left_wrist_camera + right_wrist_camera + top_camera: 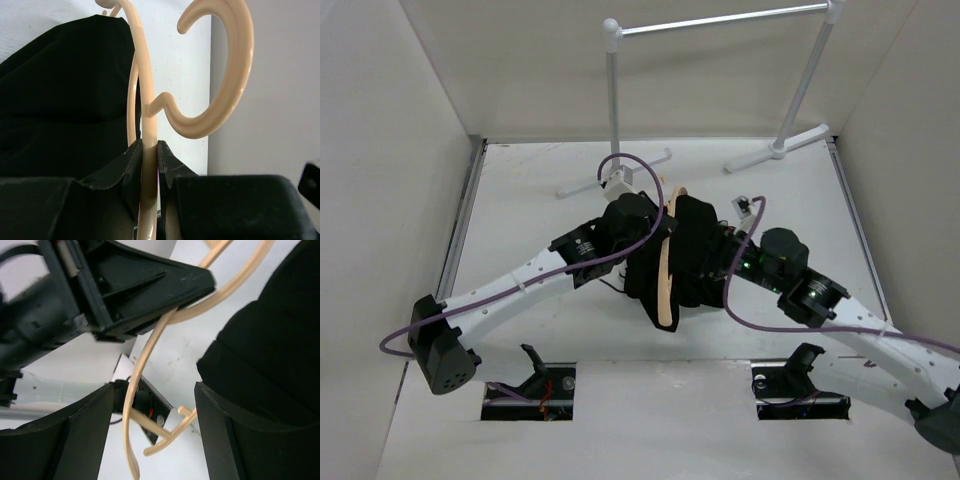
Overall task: Place the trousers on the hanger
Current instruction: Place the hanger at the clothesline.
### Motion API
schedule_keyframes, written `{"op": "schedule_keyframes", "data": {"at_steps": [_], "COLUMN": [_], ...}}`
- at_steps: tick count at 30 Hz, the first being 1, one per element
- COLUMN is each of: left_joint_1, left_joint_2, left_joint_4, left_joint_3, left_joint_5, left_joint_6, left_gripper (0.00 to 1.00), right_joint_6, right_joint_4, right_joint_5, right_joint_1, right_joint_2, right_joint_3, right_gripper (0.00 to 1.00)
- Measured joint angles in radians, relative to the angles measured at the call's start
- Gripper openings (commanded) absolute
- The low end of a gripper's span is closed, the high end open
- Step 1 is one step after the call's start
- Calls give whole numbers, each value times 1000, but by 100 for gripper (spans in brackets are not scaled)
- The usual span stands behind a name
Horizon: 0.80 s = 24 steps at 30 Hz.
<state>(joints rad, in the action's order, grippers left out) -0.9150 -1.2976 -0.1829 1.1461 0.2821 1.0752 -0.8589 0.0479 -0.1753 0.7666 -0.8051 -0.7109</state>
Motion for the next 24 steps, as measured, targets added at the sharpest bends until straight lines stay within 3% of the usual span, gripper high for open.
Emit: {"op": "schedule_keyframes", "data": {"at_steps": [3, 6, 12, 14, 16, 19, 24], "left_joint_1": [-43, -73, -86, -85, -85, -78, -26], "left_joint_2": [0, 0, 0, 7, 19, 40, 82], "left_joint_4": [-26, -48, -81, -83, -76, -62, -53], "left_joint_3": [43, 77, 87, 95, 100, 103, 114], "left_joint_5": [38, 67, 109, 130, 150, 151, 97], "left_joint_6": [-34, -71, -121, -136, -151, -153, -163], "left_gripper": [4, 4, 4, 6, 12, 32, 53], "right_joint_6": [15, 21, 9, -33, -47, -26, 20], "right_joint_4": [-3, -11, -55, -38, -42, -58, -70], "right_joint_5": [-9, -20, -18, -3, 14, 27, 37], "right_joint_1": [60, 108, 169, 168, 168, 176, 164], "right_joint_2": [-111, -185, -238, -239, -239, -226, -198], "right_joint_3": [-68, -109, -134, -130, -130, -130, -141], "right_gripper": [71, 63, 13, 8, 5, 4, 4]}}
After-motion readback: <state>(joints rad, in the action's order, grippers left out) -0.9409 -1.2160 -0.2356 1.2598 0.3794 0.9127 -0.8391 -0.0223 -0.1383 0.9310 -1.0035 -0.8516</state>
